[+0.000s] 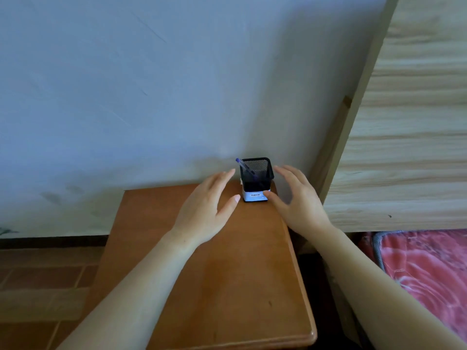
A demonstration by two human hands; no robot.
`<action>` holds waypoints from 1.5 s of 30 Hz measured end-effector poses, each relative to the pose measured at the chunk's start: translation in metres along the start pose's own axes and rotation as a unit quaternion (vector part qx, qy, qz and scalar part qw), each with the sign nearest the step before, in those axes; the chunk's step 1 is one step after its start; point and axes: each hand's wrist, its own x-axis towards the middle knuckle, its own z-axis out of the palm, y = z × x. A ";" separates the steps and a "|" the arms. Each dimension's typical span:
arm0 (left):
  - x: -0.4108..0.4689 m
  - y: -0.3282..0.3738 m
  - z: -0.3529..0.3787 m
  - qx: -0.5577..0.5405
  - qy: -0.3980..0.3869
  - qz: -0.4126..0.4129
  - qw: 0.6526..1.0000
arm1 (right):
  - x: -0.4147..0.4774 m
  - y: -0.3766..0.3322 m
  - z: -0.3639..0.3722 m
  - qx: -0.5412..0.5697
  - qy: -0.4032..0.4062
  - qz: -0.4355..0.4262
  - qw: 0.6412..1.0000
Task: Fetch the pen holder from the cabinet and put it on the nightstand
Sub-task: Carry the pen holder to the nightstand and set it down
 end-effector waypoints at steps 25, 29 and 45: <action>-0.053 0.220 -0.345 -0.095 -0.002 -0.057 0.994 | -0.047 -0.303 -0.293 0.084 -0.076 -0.042 0.993; -0.066 0.236 -0.351 -0.093 0.020 -0.080 0.992 | -0.052 -0.307 -0.304 0.090 -0.107 -0.060 0.988; -0.198 0.281 -0.378 -0.013 0.115 -0.297 0.948 | -0.089 -0.364 -0.283 0.138 -0.304 -0.222 0.916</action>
